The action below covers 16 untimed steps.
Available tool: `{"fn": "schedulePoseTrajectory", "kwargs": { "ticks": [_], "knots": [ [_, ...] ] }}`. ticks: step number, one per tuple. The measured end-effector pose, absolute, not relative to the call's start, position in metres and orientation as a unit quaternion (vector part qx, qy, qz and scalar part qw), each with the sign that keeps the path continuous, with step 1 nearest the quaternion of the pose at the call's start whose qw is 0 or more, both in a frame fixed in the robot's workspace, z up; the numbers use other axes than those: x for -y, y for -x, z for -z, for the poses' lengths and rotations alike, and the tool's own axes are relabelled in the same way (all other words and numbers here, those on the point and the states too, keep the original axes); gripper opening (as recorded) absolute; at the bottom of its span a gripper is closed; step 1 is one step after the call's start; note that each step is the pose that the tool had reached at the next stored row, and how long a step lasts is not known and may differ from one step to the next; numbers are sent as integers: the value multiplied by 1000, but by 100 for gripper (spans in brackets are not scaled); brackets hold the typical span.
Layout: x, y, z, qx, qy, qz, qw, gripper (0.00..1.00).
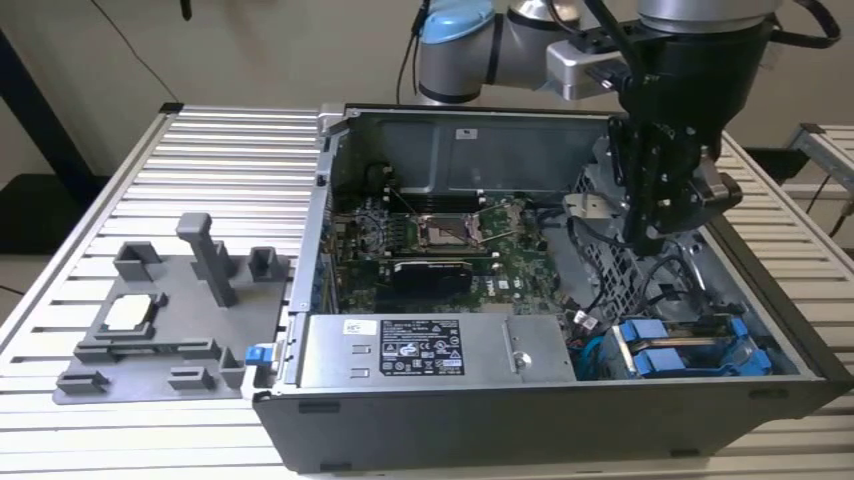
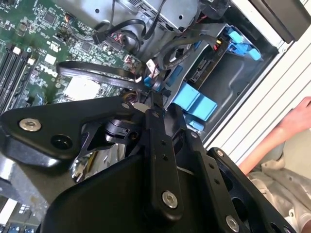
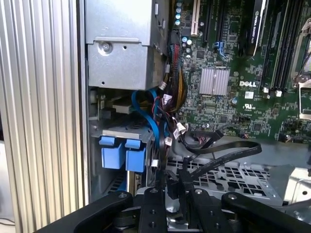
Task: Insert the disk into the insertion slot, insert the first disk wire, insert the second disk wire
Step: 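Insert the second disk wire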
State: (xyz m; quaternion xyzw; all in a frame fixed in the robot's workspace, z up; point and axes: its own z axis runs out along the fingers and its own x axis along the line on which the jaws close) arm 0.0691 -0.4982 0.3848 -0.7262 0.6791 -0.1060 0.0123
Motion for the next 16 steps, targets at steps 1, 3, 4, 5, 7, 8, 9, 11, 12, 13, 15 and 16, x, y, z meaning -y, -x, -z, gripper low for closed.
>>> {"fn": "schedulePoseTrajectory", "kwargs": {
  "ticks": [1,3,4,5,7,8,9,11,12,13,15,16],
  "knots": [
    [498,-69,-385,-679,726,106,13,24],
    [498,-69,-384,-679,726,107,13,24],
    [498,-68,-384,-679,726,107,13,17],
    [498,-68,-384,-679,726,107,13,17],
    [498,-68,-384,-679,726,107,13,17],
    [498,-68,-384,-679,726,107,13,17],
    [498,-68,-384,-679,726,107,13,17],
    [498,-68,-384,-679,726,107,13,16],
    [498,-68,-384,-679,726,107,13,16],
    [498,-68,-384,-679,726,107,13,16],
    [498,-68,-384,-679,726,107,13,16],
    [498,-68,-384,-679,726,107,13,16]
  ]
}}
